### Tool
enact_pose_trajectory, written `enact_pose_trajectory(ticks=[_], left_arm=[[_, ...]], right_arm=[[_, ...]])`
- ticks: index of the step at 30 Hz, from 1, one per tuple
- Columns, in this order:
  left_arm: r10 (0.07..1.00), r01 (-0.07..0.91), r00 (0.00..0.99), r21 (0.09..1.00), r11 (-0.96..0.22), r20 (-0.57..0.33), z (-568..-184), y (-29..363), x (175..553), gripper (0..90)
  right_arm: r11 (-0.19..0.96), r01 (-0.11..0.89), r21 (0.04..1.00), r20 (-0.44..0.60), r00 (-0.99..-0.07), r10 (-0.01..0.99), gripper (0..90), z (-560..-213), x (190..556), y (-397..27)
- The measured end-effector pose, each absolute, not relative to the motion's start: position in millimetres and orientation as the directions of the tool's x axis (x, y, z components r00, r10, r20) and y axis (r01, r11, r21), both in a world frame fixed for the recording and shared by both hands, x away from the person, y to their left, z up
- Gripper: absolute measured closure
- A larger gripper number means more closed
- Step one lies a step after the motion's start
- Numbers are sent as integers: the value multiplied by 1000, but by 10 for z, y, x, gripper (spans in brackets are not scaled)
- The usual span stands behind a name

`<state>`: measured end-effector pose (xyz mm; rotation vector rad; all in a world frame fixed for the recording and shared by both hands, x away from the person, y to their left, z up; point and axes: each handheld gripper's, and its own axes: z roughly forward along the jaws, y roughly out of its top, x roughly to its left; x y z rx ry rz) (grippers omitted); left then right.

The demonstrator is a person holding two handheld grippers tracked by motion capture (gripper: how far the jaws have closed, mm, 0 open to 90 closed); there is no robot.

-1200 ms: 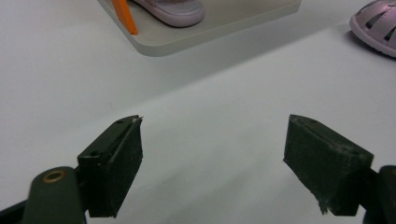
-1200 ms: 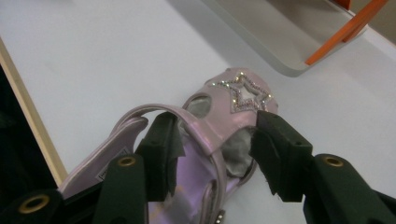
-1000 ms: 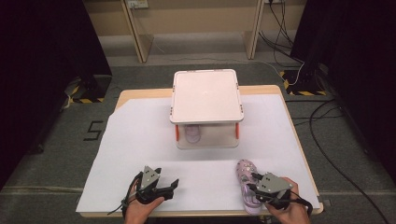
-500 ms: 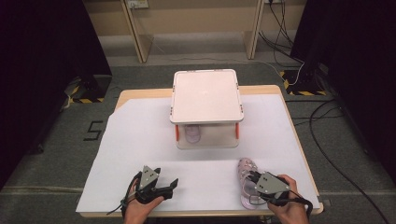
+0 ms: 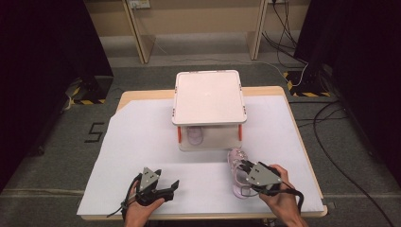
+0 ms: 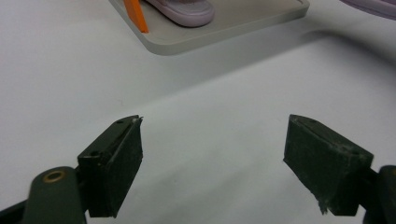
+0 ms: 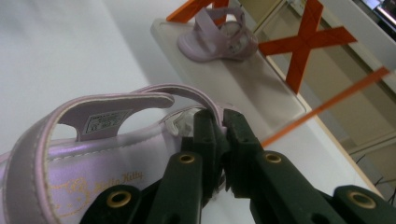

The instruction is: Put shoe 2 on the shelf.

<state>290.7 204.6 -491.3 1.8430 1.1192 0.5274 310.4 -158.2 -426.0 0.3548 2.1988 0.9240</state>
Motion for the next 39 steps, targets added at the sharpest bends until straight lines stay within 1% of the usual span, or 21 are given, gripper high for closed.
enact_pose_trajectory(ticks=[5,6,14,22,28,32,39], left_arm=[[859,483,504,853,-197,-87,-4908,2058,2904,192],[859,483,504,853,-197,-87,-4908,2059,2904,192],[857,483,507,853,-198,-88,-4912,2061,2906,192],[855,483,512,851,-204,-86,-4912,2058,2902,192],[854,485,513,850,-203,-88,-4916,2056,2900,192],[853,486,514,851,-202,-91,-4918,2051,2897,192],[850,482,520,851,-208,-86,-4919,2037,2891,192]], right_arm=[[705,-43,708,-524,-700,484,850,-4288,3300,-1397],[712,-57,700,-540,-694,476,850,-4295,3358,-1354],[720,-66,691,-563,-673,479,849,-4358,3654,-1125],[719,-81,690,-587,-644,491,848,-4406,3908,-1002],[743,-83,664,-614,-629,477,847,-4486,4085,-899],[755,-83,650,-627,-620,472,845,-4555,4178,-842],[772,-87,630,-649,-604,462,840,-4579,4282,-772]])
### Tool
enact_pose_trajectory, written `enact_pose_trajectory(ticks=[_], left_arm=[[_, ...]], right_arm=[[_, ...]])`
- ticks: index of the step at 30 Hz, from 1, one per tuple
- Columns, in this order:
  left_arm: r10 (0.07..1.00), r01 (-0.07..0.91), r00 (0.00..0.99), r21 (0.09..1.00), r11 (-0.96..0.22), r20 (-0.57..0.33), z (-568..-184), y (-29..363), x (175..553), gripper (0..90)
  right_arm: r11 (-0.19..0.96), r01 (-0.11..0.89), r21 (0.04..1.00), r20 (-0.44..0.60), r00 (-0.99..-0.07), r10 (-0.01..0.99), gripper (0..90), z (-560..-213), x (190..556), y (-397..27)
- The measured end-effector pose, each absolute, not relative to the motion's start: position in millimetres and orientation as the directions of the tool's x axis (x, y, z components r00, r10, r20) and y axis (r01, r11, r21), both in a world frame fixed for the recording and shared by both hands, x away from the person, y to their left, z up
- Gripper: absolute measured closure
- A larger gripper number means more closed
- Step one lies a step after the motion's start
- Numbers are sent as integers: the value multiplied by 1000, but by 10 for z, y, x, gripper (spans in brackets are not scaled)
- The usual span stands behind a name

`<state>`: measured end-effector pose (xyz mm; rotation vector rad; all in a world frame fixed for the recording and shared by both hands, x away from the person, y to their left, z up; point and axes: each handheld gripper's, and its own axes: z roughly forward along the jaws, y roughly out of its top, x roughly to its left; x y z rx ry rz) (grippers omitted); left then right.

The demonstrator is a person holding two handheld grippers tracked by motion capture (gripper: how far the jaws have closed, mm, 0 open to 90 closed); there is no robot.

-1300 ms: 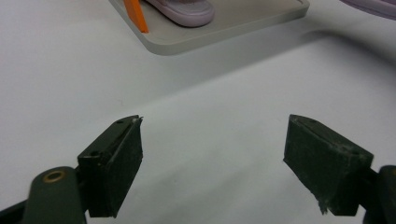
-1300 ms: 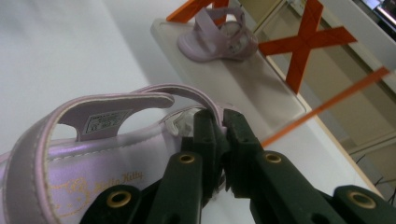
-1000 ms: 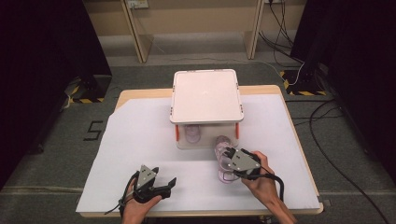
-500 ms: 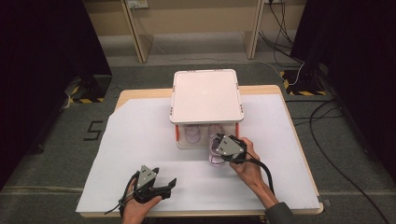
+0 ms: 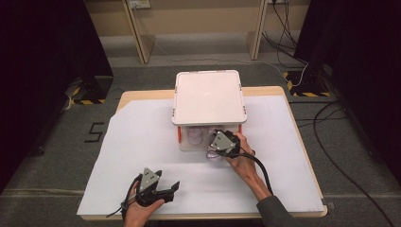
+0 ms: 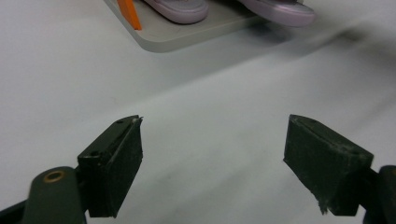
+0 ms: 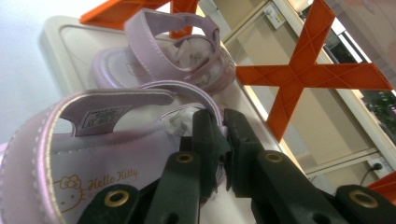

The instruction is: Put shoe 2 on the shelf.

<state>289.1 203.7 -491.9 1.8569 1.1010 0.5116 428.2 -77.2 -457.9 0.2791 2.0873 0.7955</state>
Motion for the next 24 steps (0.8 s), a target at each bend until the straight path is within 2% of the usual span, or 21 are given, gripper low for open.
enact_pose_trajectory(ticks=[3,6,9,12,17,24], left_arm=[[850,483,520,850,-210,-85,-4918,2040,2889,192],[849,484,521,849,-212,-85,-4916,2041,2885,192],[850,484,520,850,-210,-86,-4915,2042,2885,192],[849,484,521,849,-212,-85,-4915,2040,2884,192],[847,485,524,848,-214,-85,-4914,2031,2880,192],[849,486,520,849,-207,-90,-4917,2031,2882,192]], right_arm=[[776,-75,626,-650,-601,466,824,-4590,4319,-754],[774,-70,629,-647,-599,472,759,-4614,4333,-753],[765,-49,642,-639,-585,499,616,-4586,4324,-755],[755,-19,655,-621,-583,524,548,-4537,4291,-772],[667,28,745,-510,-621,595,521,-4424,4200,-827],[573,66,817,-394,-661,638,464,-4338,3979,-937]])
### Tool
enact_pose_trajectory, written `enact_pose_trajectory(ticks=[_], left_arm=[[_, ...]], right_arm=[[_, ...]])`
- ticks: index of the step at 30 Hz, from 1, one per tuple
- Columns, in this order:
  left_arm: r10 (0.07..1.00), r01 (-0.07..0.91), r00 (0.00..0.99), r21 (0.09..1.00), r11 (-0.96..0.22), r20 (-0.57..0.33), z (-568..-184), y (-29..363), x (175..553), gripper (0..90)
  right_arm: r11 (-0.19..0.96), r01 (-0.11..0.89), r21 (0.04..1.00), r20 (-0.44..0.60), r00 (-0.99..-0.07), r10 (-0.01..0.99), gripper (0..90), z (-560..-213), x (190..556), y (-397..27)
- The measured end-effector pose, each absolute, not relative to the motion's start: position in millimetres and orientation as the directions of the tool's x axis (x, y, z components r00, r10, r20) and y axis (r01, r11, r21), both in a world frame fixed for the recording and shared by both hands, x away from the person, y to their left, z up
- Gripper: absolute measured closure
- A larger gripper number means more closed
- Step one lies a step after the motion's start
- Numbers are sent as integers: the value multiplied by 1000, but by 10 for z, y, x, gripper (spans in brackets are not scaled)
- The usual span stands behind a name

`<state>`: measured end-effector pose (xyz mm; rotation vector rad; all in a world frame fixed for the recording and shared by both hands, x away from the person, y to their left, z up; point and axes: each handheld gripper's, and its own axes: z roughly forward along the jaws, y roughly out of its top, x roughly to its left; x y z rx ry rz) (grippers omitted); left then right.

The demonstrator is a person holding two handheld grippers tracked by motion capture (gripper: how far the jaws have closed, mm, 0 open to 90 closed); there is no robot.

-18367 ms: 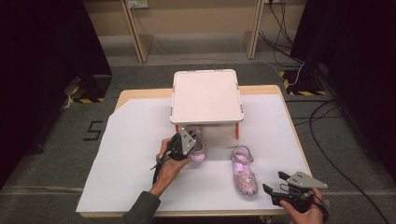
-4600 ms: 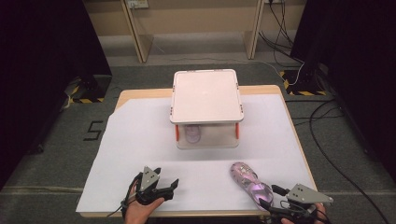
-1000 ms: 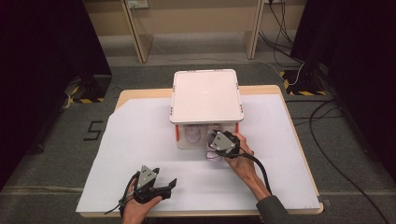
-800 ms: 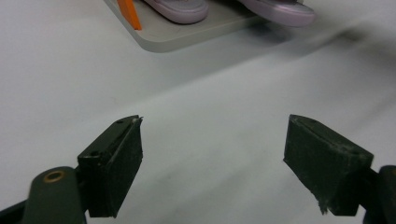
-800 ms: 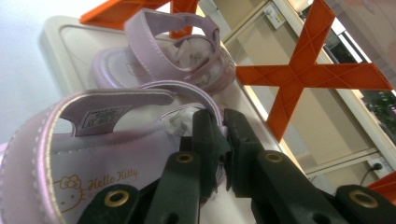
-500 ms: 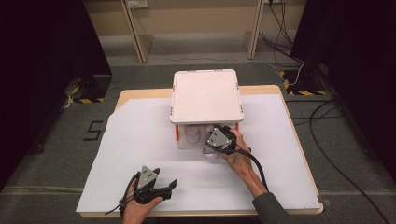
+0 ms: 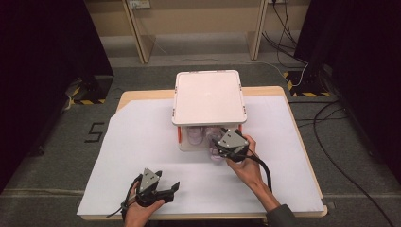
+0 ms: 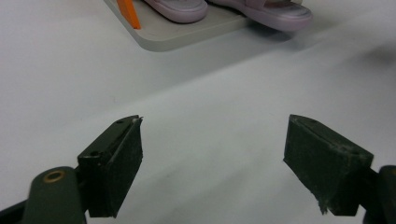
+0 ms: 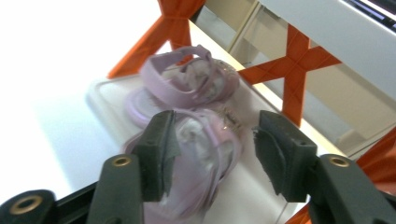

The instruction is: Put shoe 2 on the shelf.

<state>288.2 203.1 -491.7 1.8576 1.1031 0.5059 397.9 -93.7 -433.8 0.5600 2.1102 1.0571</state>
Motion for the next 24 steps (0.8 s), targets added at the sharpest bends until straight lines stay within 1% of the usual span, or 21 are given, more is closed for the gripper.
enact_pose_trajectory(ticks=[2,6,8,9,11,16,24], left_arm=[[848,485,523,848,-212,-87,-4909,2032,2878,192],[848,483,522,850,-210,-88,-4908,2033,2879,192],[848,484,523,850,-210,-88,-4909,2031,2882,192],[847,482,524,850,-211,-86,-4907,2031,2882,192],[848,479,523,852,-210,-86,-4899,2029,2880,192],[848,479,522,853,-208,-86,-4897,2033,2882,192],[846,481,526,851,-211,-87,-4903,2027,2886,192]], right_arm=[[563,84,822,-367,-676,638,425,-4321,3911,-968],[522,122,844,-292,-713,637,378,-4329,3764,-1059],[493,156,856,-238,-728,643,361,-4371,3710,-1120],[494,164,854,-230,-732,641,357,-4409,3684,-1152],[520,170,837,-245,-734,633,357,-4474,3651,-1185],[543,202,815,-236,-739,631,345,-4603,3635,-1224],[573,228,787,-245,-736,631,333,-4748,3655,-1169]])
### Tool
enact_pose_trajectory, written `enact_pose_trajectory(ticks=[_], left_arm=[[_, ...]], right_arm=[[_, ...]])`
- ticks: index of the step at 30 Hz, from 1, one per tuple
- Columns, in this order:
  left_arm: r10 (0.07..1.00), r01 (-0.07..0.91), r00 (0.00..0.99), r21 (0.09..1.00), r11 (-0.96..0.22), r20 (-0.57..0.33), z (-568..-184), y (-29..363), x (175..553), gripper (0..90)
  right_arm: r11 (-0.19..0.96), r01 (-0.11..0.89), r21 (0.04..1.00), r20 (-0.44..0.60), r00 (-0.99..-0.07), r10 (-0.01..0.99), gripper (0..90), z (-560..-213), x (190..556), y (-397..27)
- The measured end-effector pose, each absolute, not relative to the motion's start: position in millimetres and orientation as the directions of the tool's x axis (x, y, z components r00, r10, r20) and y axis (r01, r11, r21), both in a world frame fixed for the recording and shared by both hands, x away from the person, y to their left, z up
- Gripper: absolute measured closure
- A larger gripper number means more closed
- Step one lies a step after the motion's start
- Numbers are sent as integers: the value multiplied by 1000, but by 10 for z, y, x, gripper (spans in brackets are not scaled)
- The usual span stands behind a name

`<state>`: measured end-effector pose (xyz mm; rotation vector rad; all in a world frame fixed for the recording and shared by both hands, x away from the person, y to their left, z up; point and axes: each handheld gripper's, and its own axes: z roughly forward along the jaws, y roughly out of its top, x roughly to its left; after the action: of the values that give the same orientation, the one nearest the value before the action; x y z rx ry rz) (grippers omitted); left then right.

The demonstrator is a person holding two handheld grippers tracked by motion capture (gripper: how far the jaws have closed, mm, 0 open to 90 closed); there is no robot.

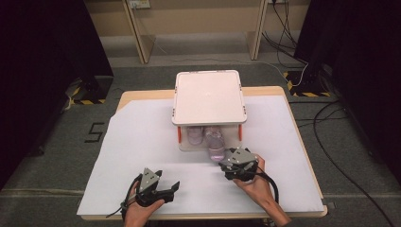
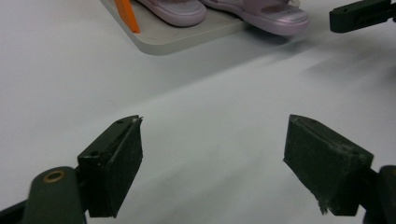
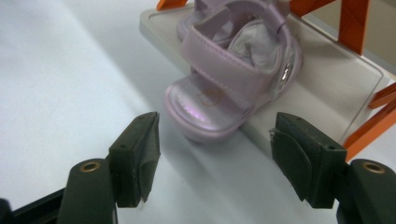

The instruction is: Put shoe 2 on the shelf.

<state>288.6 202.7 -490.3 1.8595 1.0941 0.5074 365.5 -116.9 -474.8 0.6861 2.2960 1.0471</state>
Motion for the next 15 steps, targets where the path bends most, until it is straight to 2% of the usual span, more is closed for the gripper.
enact_pose_trajectory(ticks=[6,10,15], left_arm=[[846,484,526,849,-212,-89,-4905,2022,2887,192],[845,486,526,848,-213,-90,-4908,2021,2891,192],[845,486,528,847,-216,-88,-4915,2016,2896,192]], right_arm=[[619,211,756,-298,-732,613,387,-4858,3701,-1061],[624,191,758,-308,-738,600,504,-4893,3716,-986],[656,169,736,-350,-733,582,525,-4870,3722,-902]])
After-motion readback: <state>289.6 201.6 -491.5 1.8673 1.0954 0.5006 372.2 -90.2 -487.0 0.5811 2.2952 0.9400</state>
